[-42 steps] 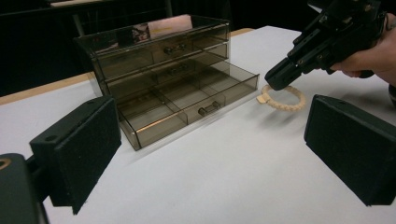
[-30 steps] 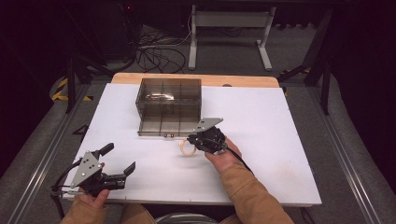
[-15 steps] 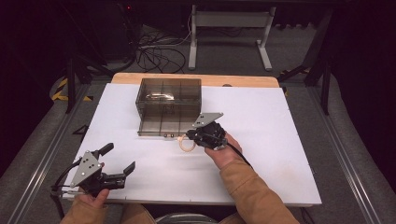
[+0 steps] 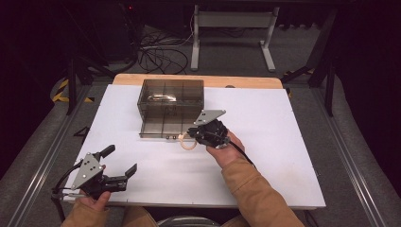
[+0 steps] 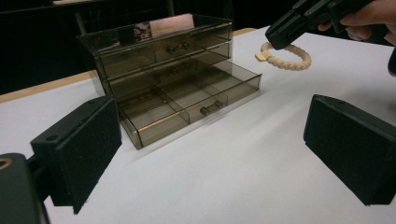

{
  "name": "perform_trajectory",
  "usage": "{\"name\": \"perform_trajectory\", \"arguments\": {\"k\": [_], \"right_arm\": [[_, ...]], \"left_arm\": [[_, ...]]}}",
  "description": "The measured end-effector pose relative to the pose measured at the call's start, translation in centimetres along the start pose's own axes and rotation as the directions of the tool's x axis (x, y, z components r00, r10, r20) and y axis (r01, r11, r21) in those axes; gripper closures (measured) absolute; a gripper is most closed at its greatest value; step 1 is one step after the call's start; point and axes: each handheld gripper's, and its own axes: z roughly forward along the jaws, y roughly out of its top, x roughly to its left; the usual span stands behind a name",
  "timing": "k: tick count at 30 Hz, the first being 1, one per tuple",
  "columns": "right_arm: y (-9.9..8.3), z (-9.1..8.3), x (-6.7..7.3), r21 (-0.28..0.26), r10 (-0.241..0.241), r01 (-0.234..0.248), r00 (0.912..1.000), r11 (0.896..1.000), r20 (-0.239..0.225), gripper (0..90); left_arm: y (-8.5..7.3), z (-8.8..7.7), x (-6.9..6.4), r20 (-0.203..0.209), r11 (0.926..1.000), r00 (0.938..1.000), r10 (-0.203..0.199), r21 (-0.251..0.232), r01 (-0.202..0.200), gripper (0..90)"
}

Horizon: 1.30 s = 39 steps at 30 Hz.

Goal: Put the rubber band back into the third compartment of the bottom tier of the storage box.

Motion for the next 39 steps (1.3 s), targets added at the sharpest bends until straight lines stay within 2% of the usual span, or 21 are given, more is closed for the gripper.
{"name": "perform_trajectory", "arguments": {"k": [13,28,39], "right_arm": [[0.5,0.3,-0.8,0.0,0.006,-0.006,1.0,1.0,0.002,84.1],[1.4,1.4,-2.7,0.014,0.024,-0.025,0.998,1.0,0.058,84.0],[0.7,2.8,-4.3,0.021,0.066,-0.068,0.9932,0.997,0.096,83.8]], "left_arm": [[0.0,0.0,0.0,0.0,1.0,1.0,-0.001,0.0,0.001,4.9],[0.0,0.0,0.0,0.003,1.0,1.0,0.002,0.002,-0.002,4.9],[0.0,0.1,0.0,0.001,1.0,1.0,-0.001,0.002,0.001,4.9]]}}
